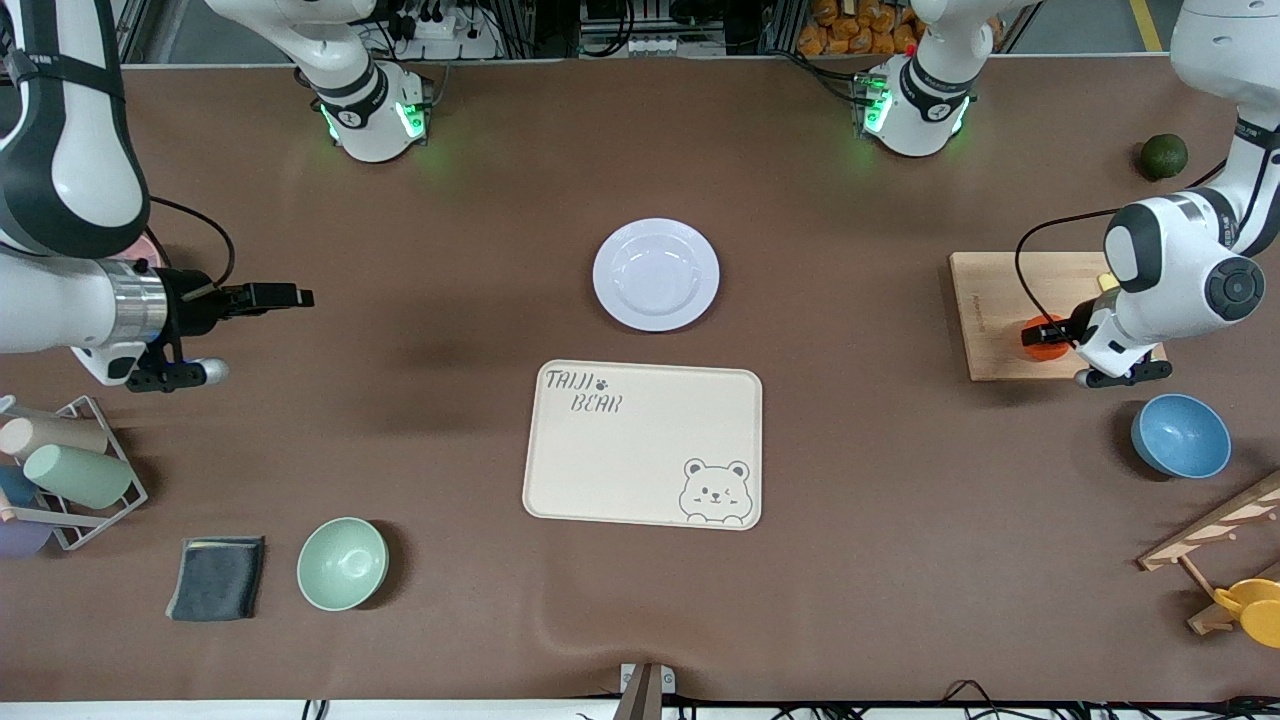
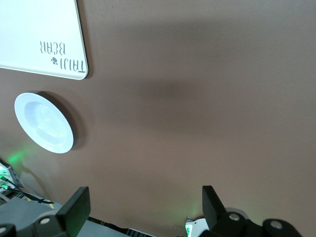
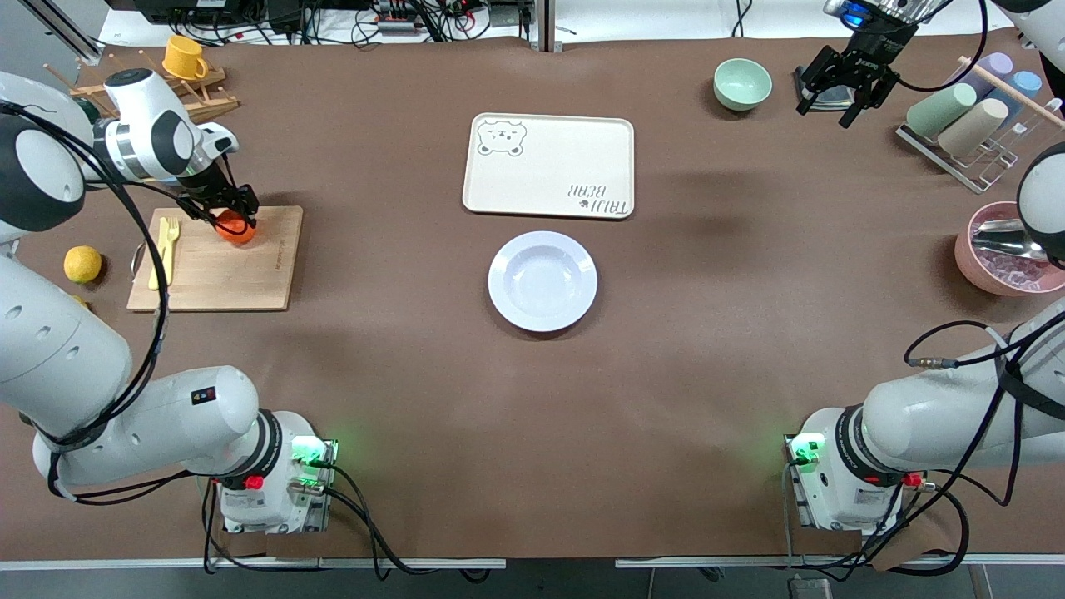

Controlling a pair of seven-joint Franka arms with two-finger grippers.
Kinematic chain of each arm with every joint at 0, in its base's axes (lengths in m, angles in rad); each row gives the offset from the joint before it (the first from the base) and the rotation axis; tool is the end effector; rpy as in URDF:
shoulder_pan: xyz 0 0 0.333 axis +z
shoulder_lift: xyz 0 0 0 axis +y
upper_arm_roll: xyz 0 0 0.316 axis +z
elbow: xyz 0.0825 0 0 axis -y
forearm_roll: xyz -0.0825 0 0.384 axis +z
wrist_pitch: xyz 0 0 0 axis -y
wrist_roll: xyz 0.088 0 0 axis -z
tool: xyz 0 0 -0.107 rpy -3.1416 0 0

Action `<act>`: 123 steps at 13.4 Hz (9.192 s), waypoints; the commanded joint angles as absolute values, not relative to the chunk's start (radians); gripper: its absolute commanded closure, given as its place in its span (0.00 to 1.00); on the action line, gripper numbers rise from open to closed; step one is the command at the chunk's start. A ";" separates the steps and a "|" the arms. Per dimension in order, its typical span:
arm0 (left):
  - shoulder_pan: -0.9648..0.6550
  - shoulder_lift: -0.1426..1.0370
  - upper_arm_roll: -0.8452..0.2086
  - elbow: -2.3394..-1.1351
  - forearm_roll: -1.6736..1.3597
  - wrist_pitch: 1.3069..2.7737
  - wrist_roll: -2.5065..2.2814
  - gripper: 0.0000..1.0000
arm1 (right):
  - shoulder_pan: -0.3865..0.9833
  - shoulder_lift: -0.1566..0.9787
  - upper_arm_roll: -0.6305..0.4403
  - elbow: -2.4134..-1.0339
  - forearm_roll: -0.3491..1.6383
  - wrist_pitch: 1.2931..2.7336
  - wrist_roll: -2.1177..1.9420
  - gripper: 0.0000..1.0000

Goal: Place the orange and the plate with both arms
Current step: 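Grasp the orange with the left gripper while the right gripper moves out, then carry the orange with the left gripper over the white plate, then lower the orange onto the plate and open the left gripper, then withdraw the left gripper while the right gripper reaches the plate rim, then grasp the white plate rim with the right gripper, then slide the plate with the right gripper onto the bear tray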

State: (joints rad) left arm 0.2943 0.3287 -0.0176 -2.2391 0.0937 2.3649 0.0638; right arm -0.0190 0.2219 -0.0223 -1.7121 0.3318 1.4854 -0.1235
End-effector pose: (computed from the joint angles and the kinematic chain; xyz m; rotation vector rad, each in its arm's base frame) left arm 0.5024 0.1436 0.2052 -3.0993 -0.2169 0.3251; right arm 0.5744 0.0143 0.4349 -2.7207 -0.0464 0.5806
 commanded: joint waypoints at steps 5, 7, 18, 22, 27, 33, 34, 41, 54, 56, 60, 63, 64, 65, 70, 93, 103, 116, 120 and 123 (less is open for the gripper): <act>0.293 0.308 -0.153 -2.045 0.095 2.113 0.115 0.74 | -0.037 0.221 -0.015 -1.758 0.397 1.514 -0.121 0.00; 0.293 0.305 -0.269 -1.981 0.065 2.050 0.060 0.73 | -0.038 0.230 -0.015 -1.759 0.414 1.511 -0.126 0.00; -0.050 0.351 -0.503 -1.881 -0.002 2.019 -0.754 0.72 | -0.046 0.281 -0.015 -1.848 0.526 1.565 -0.212 0.00; -0.132 0.367 -0.505 -1.882 -0.002 2.025 -0.885 0.72 | -0.032 0.328 -0.014 -1.856 0.595 1.562 -0.236 0.00; -0.233 0.388 -0.503 -1.885 -0.002 2.034 -1.054 0.72 | -0.026 0.354 -0.014 -1.942 0.710 1.618 -0.351 0.00; -0.386 0.491 -0.502 -1.885 0.005 2.207 -1.334 0.72 | -0.005 0.399 -0.014 -1.965 0.810 1.612 -0.400 0.00; -0.402 0.509 -0.502 -1.891 0.011 2.239 -1.373 0.72 | 0.001 0.408 -0.014 -1.965 0.831 1.614 -0.408 0.00; -0.463 0.618 -0.492 -1.905 0.063 2.364 -1.471 0.66 | 0.070 0.459 -0.014 -1.970 0.919 1.624 -0.439 0.00; -0.295 0.315 -0.485 -1.887 0.071 2.253 -1.412 0.00 | 0.276 0.580 -0.015 -2.026 1.308 1.790 -0.658 0.00; -0.206 0.241 -0.485 -1.881 0.071 2.220 -1.288 0.00 | 0.300 0.577 -0.014 -2.026 1.313 1.819 -0.661 0.00; -0.010 0.209 -0.485 -1.740 0.071 2.061 -0.941 0.00 | 0.331 0.578 -0.014 -2.026 1.316 1.821 -0.735 0.00; 0.124 0.204 -0.485 -1.655 0.071 1.929 -0.699 0.00 | 0.380 0.580 -0.014 -2.034 1.318 1.862 -0.747 0.00; 0.150 0.195 -0.485 -1.623 0.069 1.880 -0.657 0.00 | 0.388 0.580 -0.014 -2.049 1.337 1.873 -0.771 0.00; 0.178 0.195 -0.485 -1.577 0.068 1.829 -0.616 0.00 | 0.408 0.581 -0.014 -2.066 1.371 1.875 -0.820 0.00; 0.094 0.120 -0.252 -1.488 0.051 1.640 -0.372 0.00 | 0.451 0.610 -0.014 -2.097 1.413 1.925 -0.887 0.04; 0.054 0.017 -0.066 -1.514 0.000 1.528 -0.133 0.00 | 0.535 0.641 -0.014 -2.105 1.545 1.990 -0.970 1.00; 0.049 0.018 -0.074 -1.520 0.000 1.528 -0.135 0.00 | 0.494 0.594 -0.012 -2.098 1.583 1.865 -0.957 1.00; 0.040 0.028 -0.078 -1.519 0.002 1.536 -0.137 0.00 | 0.419 0.568 -0.024 -1.961 1.671 1.907 -0.709 1.00; 0.041 0.031 -0.083 -1.522 0.002 1.537 -0.137 0.00 | 0.370 0.578 -0.031 -1.907 1.660 1.985 -0.704 1.00; 0.041 0.037 -0.084 -1.522 0.002 1.537 -0.137 0.00 | 0.356 0.606 -0.031 -1.878 1.661 2.023 -0.719 1.00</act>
